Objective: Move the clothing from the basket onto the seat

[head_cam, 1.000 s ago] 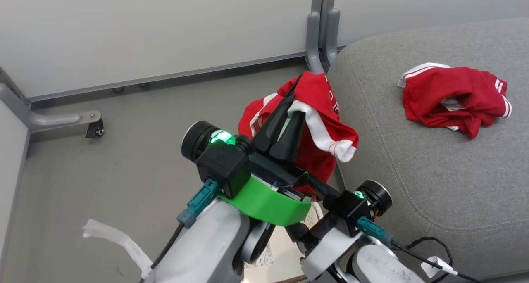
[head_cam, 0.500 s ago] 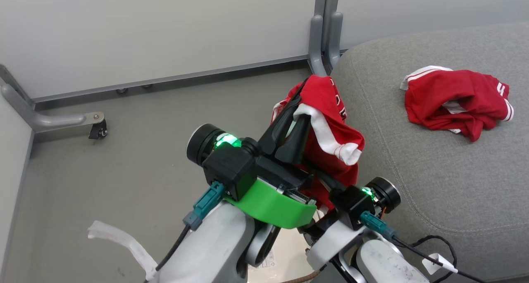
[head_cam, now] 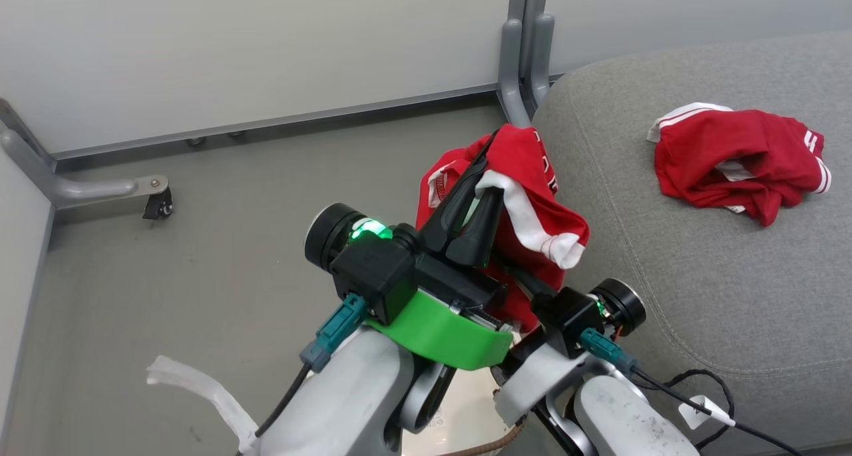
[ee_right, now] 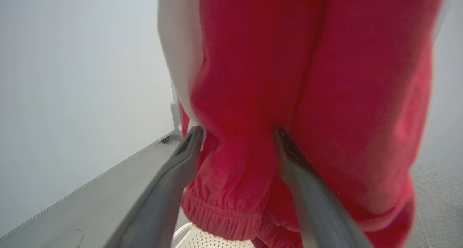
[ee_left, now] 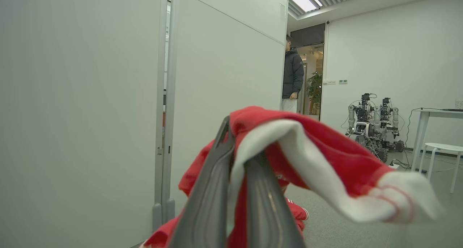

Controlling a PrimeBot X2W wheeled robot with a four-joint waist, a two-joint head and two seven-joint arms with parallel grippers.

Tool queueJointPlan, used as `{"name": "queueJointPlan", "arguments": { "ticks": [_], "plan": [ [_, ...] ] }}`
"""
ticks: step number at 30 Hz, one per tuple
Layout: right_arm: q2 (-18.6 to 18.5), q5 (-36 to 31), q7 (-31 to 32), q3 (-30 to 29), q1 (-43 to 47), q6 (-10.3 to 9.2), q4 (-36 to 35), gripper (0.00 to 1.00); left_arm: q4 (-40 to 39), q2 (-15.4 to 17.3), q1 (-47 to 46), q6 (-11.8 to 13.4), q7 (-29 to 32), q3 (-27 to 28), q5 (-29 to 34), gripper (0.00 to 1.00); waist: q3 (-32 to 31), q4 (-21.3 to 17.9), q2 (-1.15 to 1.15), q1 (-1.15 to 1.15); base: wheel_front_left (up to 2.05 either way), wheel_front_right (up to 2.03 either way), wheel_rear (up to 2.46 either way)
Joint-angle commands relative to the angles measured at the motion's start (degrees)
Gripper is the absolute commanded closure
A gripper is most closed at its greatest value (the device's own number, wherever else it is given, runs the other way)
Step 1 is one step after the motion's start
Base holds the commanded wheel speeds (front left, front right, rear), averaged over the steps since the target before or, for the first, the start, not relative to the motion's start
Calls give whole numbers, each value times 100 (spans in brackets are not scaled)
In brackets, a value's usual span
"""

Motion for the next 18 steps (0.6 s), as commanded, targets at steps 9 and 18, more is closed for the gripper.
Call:
{"name": "queueJointPlan", "arguments": {
  "ticks": [9, 18],
  "plan": [
    [0, 93, -1, 17, -387, 0, 492, 0, -44, 9, -119, 90, -1, -160, -100, 100, 5, 66, 0, 0, 0, 0, 0],
    [-1, 452, -1, 183, -596, 0, 727, 100, -68, 8, -133, 83, -1, -308, -180, 100, -17, 129, 0, 0, 0, 0, 0]
  ]
}}
